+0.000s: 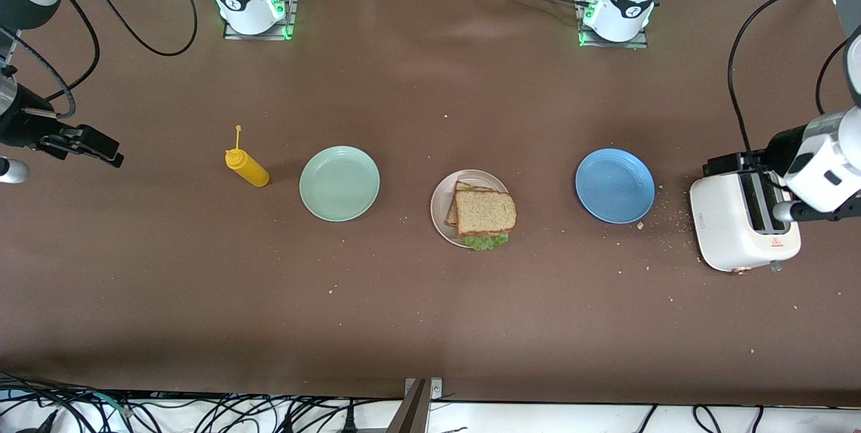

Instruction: Make sandwich in beige plate with both arms

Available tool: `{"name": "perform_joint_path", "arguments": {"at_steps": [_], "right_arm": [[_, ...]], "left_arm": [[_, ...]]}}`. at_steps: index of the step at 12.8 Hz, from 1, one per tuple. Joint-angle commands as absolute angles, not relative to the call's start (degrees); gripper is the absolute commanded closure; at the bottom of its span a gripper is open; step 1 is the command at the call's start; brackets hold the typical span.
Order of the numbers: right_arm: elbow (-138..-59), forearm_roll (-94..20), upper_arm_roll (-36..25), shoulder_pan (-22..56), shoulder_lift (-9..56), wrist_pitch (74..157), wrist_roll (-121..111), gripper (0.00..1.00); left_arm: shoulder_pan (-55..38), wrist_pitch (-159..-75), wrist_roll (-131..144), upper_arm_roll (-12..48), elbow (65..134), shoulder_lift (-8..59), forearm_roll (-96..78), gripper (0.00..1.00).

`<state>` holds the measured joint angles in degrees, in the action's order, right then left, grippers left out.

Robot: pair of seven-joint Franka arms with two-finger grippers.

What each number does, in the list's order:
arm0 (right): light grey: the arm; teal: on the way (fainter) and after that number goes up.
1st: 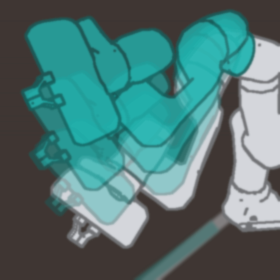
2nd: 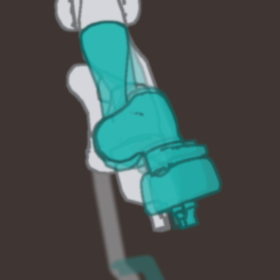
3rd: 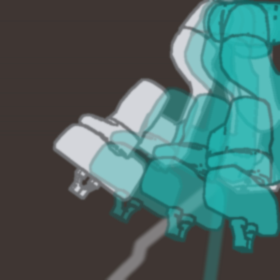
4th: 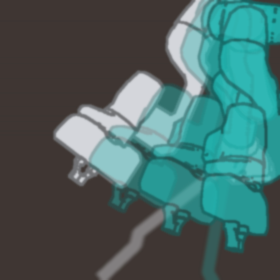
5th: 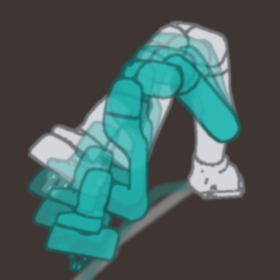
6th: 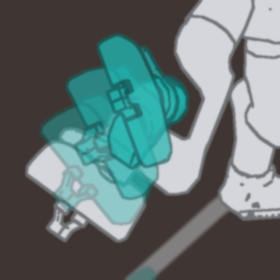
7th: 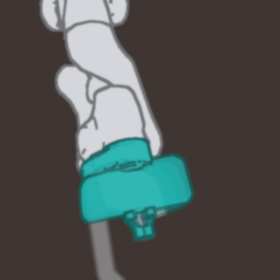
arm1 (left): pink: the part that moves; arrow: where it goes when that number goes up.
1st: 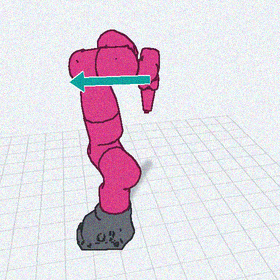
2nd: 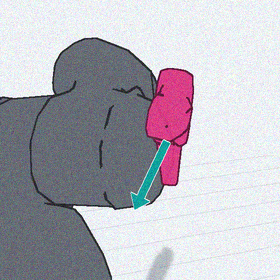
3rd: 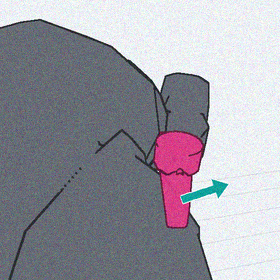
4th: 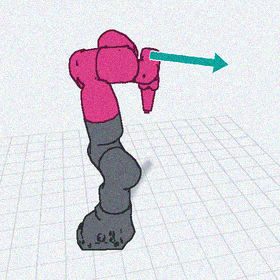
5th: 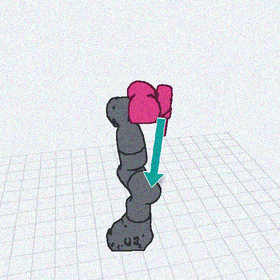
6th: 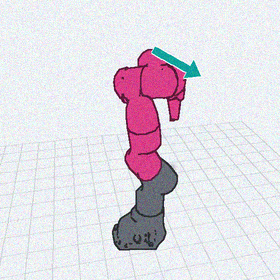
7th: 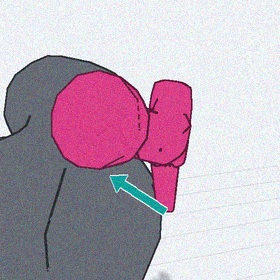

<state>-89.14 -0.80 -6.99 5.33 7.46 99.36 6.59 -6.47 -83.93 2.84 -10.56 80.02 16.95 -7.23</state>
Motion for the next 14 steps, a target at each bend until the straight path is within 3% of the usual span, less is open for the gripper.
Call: {"name": "perform_joint_path", "arguments": {"at_steps": [1, 4, 8, 14], "right_arm": [[-89.13, -0.26, -7.38, 5.19, 5.63, 98.44, 6.07, 0.00], [-85.87, 0.09, -7.56, 5.19, 5.54, 94.58, 6.07, 0.00], [-85.78, -0.35, -8.00, 5.19, 5.80, 94.13, 6.07, 0.00], [-85.78, 0.26, -7.56, 5.71, 6.94, 94.75, 8.33, 0.00]], "left_arm": [[-5.54, -83.85, 3.43, -8.70, 87.17, 8.81, -4.57, 0.00], [-3.52, -81.67, 3.34, -4.84, 90.09, 3.17, -0.98, 0.00], [-4.39, -81.12, 3.78, -4.66, 89.91, -1.39, -1.05, 0.00], [-4.66, -83.05, 6.15, -4.04, 89.65, -2.81, -0.97, 0.00]]}}
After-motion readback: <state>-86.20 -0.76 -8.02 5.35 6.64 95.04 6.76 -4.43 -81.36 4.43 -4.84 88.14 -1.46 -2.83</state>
